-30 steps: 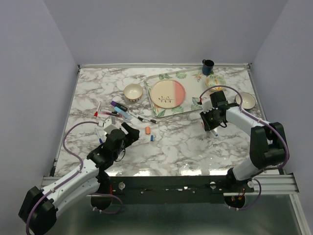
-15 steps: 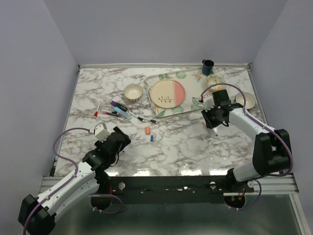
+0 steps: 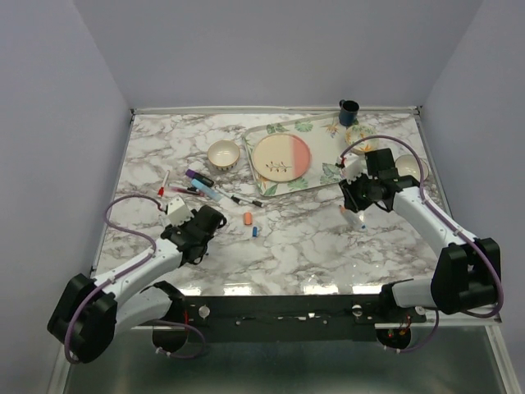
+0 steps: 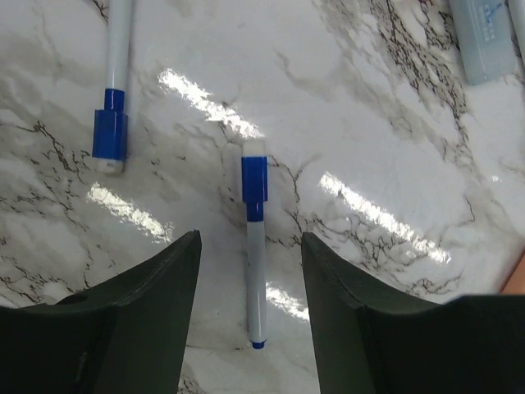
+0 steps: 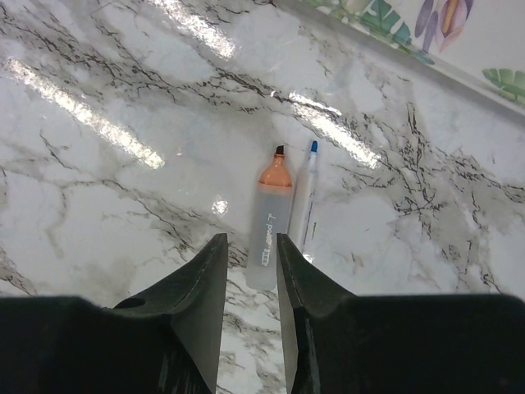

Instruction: Open the pen caps

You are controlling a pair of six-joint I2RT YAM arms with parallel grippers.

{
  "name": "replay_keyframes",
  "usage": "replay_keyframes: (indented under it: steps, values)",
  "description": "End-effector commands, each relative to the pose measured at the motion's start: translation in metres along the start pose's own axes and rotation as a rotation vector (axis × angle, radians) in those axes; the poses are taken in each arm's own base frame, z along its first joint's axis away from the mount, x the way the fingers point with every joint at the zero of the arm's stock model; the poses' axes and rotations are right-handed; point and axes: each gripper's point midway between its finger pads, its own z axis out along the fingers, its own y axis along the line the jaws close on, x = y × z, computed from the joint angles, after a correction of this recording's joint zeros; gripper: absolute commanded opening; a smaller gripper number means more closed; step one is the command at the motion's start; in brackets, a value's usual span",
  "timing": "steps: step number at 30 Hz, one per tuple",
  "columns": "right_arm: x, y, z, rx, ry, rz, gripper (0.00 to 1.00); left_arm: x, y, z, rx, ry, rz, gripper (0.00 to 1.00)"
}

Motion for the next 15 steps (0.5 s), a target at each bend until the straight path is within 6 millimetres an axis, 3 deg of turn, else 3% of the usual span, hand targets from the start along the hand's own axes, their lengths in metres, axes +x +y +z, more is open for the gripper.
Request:
replay_keyframes:
  steps: [1, 8, 15]
  values:
    - [0.001, 0.005, -0.003, -0.031, -0.013, -0.01, 0.38, -0.024, -0.004, 0.013, -0.06, -0.041, 0.029, 0.59]
    - [-0.002, 0.007, -0.006, -0.038, -0.027, -0.014, 0.38, -0.02, -0.01, 0.032, -0.084, 0.04, 0.074, 0.47]
    - [-0.003, 0.008, -0.007, -0.043, -0.035, -0.017, 0.38, -0.01, -0.012, 0.041, -0.083, 0.083, 0.09, 0.45]
